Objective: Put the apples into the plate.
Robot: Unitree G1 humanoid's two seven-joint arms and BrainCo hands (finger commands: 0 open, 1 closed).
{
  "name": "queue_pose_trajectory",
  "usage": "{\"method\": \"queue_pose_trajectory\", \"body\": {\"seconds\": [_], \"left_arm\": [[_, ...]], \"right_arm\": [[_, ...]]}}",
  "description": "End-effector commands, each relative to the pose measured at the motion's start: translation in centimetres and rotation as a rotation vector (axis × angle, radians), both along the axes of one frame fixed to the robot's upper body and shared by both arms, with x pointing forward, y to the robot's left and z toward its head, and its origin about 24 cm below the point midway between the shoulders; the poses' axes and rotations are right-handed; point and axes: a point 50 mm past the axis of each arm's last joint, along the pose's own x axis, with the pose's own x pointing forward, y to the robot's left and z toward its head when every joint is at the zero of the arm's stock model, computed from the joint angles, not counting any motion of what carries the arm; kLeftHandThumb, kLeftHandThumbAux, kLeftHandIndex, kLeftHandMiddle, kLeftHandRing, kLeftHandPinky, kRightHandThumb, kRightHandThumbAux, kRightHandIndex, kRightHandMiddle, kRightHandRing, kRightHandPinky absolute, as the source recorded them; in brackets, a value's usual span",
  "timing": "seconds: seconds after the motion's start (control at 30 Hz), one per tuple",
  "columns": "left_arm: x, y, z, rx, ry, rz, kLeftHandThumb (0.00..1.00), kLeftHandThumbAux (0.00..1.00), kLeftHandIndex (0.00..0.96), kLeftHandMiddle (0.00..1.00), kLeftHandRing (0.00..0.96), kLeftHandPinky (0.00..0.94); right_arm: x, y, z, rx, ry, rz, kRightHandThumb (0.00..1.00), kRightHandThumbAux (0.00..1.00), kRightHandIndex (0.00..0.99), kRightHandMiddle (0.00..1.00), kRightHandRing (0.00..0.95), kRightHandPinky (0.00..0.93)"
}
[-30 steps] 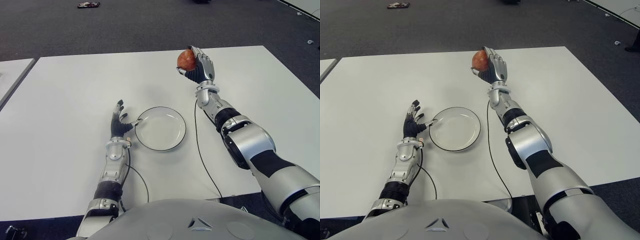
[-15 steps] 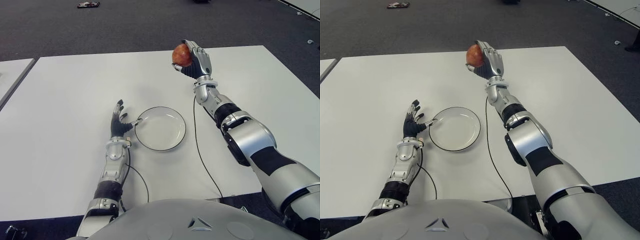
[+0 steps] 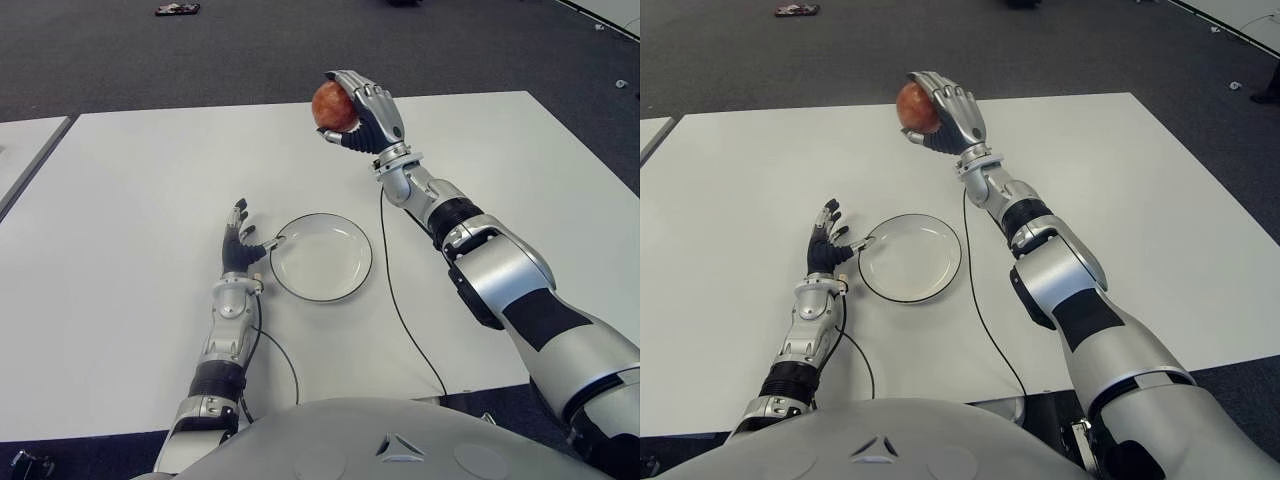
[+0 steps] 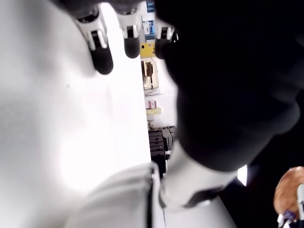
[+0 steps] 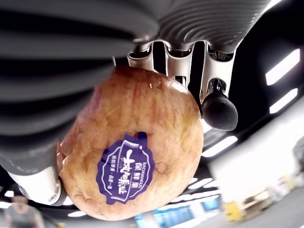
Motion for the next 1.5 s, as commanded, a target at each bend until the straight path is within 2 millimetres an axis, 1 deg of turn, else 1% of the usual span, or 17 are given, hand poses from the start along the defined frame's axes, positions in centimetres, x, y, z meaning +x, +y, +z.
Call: {"method": "queue_pose_trajectory", "body": {"seconds": [0.03, 0.07, 0.1, 0.17, 0.4, 0.6, 0.8, 0.97, 1.1, 1.3, 1.5], "left_arm": [[-0.3, -0.1, -0.6, -0.006, 0.051, 0.014, 0.0, 0.29, 0.0, 0.0, 0.0, 0.032], [-0.3, -0.1, -0.6, -0.007, 0.051, 0.016, 0.0, 0.291, 0.0, 0.0, 0.0, 0.033], [-0.3, -0.1, -0.6, -0.007, 0.052, 0.018, 0.0, 0.291, 0.0, 0.0, 0.0, 0.033], [-0.3, 0.0, -0.6, -0.007, 0.054, 0.021, 0.0, 0.292, 0.0, 0.0, 0.0, 0.034], [-0.3, 0.3, -0.5, -0.008, 0.055, 0.032, 0.0, 0.295, 0.0, 0.0, 0.0, 0.033], [-0.3, 0.6, -0.5, -0.011, 0.059, 0.043, 0.0, 0.302, 0.0, 0.0, 0.0, 0.032], [-0.3, 0.8, -0.5, -0.011, 0.056, 0.055, 0.0, 0.313, 0.0, 0.0, 0.0, 0.029], [-0.3, 1.0, -0.5, -0.01, 0.055, 0.062, 0.0, 0.313, 0.0, 0.0, 0.0, 0.032], [-0.3, 1.3, -0.4, -0.01, 0.058, 0.072, 0.0, 0.308, 0.0, 0.0, 0.0, 0.027], [-0.4, 2.1, -0.8, -0.012, 0.073, 0.081, 0.0, 0.306, 0.0, 0.0, 0.0, 0.022], [-0.5, 2.3, -1.0, -0.009, 0.069, 0.081, 0.0, 0.302, 0.0, 0.0, 0.0, 0.018]], "right_arm": [[-0.8, 0.4, -0.6, 0.001, -0.021, 0.067, 0.953, 0.659, 0.381, 0.501, 0.52, 0.7], [-1.0, 0.5, -0.9, 0.0, -0.023, 0.079, 0.954, 0.659, 0.381, 0.501, 0.519, 0.706], [-1.2, 0.5, -1.0, 0.0, -0.025, 0.086, 0.954, 0.659, 0.382, 0.501, 0.519, 0.736], [-1.4, 0.6, -1.4, -0.009, -0.025, 0.1, 0.954, 0.659, 0.382, 0.501, 0.519, 0.752], [-3.0, 1.2, -3.4, -0.085, -0.017, 0.199, 0.954, 0.658, 0.384, 0.504, 0.521, 0.76], [-4.4, 1.4, -4.5, -0.135, -0.007, 0.314, 0.954, 0.658, 0.384, 0.506, 0.522, 0.745], [-5.5, 1.6, -5.5, -0.17, 0.01, 0.392, 0.953, 0.658, 0.383, 0.506, 0.525, 0.775], [-6.0, 1.6, -6.1, -0.199, 0.021, 0.421, 0.953, 0.658, 0.382, 0.506, 0.527, 0.792], [-6.6, 1.5, -7.1, -0.235, 0.022, 0.432, 0.953, 0.659, 0.381, 0.505, 0.529, 0.8], [-7.1, 1.4, -7.6, -0.269, 0.025, 0.468, 0.953, 0.659, 0.381, 0.505, 0.53, 0.802], [-7.6, 1.2, -8.0, -0.271, 0.04, 0.493, 0.953, 0.659, 0.381, 0.505, 0.531, 0.805]]}}
